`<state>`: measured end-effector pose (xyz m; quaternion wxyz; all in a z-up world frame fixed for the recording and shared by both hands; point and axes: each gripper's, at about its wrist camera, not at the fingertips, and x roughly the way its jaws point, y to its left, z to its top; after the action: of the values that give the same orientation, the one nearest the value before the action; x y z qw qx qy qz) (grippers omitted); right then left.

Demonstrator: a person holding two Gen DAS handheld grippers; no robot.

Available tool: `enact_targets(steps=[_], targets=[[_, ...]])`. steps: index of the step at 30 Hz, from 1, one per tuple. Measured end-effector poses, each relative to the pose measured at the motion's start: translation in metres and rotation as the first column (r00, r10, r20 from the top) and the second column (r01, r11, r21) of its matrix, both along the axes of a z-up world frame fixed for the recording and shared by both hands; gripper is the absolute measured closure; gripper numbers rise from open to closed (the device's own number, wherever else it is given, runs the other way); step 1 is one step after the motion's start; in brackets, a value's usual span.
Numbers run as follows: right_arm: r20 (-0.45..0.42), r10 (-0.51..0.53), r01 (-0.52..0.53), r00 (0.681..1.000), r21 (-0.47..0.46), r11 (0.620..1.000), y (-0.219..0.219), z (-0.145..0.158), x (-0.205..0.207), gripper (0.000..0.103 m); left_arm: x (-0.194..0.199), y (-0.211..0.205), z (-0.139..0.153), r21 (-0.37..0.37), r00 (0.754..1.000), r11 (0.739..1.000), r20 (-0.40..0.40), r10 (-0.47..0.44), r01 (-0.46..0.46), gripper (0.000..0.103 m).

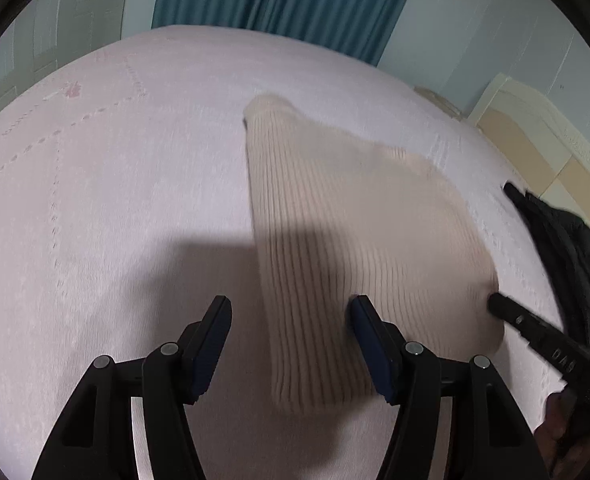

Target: Fold small clothes

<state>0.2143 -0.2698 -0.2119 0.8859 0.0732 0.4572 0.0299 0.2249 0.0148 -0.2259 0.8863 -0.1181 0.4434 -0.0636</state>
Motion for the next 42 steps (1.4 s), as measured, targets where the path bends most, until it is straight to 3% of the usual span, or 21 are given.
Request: enact_targets(steps=[4,6,8,12,15,22,30,42], targets=[[0.019,-0.023,0.023,1.0,0.004,1.0,-0.009,0.033,-0.026,0.074,-0.023,0.002,0.015,0.01,1.0,1.0,-0.014,0.002,-0.002,0.043],[0.036,-0.021,0.021,0.999,-0.017,1.0,-0.009,0.057,-0.039,0.065,-0.037,0.002,0.031,0.024,1.0,1.0,-0.003,0.001,-0.001,0.043],[0.061,-0.004,0.006,0.998,-0.034,0.999,-0.004,0.084,-0.055,0.05,-0.052,0.001,0.054,0.047,1.0,0.999,0.022,0.006,-0.007,0.043],[0.118,0.027,-0.016,0.993,-0.088,0.996,0.013,0.133,-0.091,0.036,-0.085,-0.01,0.101,0.152,0.995,0.988,0.102,0.01,-0.026,0.029],[0.121,0.053,-0.043,0.991,-0.089,0.995,0.023,0.156,-0.109,0.024,-0.109,-0.013,0.138,0.195,0.992,0.979,0.126,0.028,-0.052,0.027],[0.135,0.068,-0.052,0.988,-0.121,0.991,0.036,0.185,-0.156,0.003,-0.151,-0.009,0.191,0.216,0.986,0.972,0.159,0.054,-0.088,0.025],[0.156,0.079,-0.06,0.985,-0.122,0.991,0.036,0.202,-0.188,0.002,-0.187,-0.008,0.214,0.216,0.982,0.971,0.176,0.063,-0.101,0.021],[0.172,0.041,-0.02,0.984,-0.125,0.992,0.026,0.211,-0.21,0.001,-0.197,-0.015,0.219,0.208,0.981,0.972,0.179,0.069,-0.106,0.02]])
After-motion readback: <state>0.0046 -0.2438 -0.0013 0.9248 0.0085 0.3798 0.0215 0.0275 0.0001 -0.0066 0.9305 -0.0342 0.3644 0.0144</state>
